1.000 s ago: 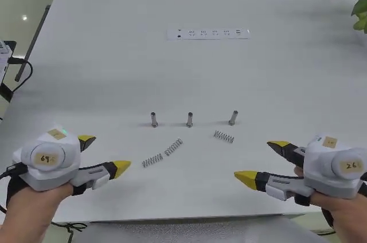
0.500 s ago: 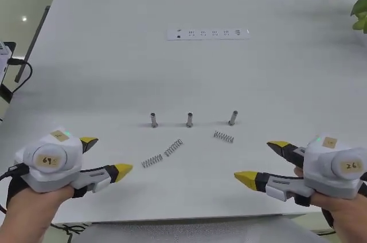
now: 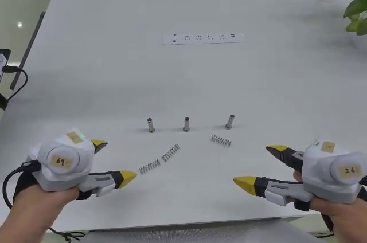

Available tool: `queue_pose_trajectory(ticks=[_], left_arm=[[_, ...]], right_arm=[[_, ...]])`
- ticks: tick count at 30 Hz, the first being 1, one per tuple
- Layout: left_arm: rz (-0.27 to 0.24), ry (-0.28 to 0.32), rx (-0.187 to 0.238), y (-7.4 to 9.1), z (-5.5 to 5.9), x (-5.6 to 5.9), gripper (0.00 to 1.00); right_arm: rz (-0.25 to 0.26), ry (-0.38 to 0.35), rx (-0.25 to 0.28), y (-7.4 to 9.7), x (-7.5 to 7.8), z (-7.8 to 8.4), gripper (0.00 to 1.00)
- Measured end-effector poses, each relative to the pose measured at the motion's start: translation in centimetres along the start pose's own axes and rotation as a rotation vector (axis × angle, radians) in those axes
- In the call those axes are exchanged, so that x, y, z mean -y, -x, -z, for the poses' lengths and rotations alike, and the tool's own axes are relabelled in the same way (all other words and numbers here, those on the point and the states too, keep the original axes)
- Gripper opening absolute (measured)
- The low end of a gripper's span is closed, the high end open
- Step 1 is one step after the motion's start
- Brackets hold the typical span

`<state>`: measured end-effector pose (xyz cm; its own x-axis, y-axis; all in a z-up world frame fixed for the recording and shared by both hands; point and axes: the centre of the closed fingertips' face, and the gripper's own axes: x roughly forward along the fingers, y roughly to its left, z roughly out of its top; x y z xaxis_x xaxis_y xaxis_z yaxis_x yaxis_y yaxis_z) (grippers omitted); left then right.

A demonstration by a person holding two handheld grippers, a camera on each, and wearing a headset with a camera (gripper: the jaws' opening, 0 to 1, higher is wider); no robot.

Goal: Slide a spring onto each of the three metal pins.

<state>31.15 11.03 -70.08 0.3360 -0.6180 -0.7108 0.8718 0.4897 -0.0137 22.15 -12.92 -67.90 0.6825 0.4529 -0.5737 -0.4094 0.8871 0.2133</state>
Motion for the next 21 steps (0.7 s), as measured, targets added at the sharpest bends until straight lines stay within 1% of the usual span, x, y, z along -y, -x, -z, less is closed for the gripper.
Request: queue_pose_trajectory(ticks=[2,9,10,14,21], left_arm=[[0.010,-0.020,-0.017,-0.5,0.3,0.0,0.55],[0.041,-0.061,-0.041,-1.8,0.5,0.4,0.53],[0.050,-0.075,-0.048,-2.2,0.5,0.5,0.53],[0.073,-0.099,-0.068,-3.3,0.9,0.8,0.52],[0.101,-0.104,-0.094,-4.8,1.7,1.2,0.49]], right_arm=[[0.002,-0.002,0.003,0.0,0.1,0.0,0.70],[0.003,-0.001,-0.002,0.0,0.0,0.1,0.70],[0.004,0.000,-0.003,0.0,-0.1,0.1,0.70],[0.005,-0.001,-0.004,0.1,0.0,0.1,0.70],[0.014,-0.007,-0.004,0.4,0.2,0.3,0.69]])
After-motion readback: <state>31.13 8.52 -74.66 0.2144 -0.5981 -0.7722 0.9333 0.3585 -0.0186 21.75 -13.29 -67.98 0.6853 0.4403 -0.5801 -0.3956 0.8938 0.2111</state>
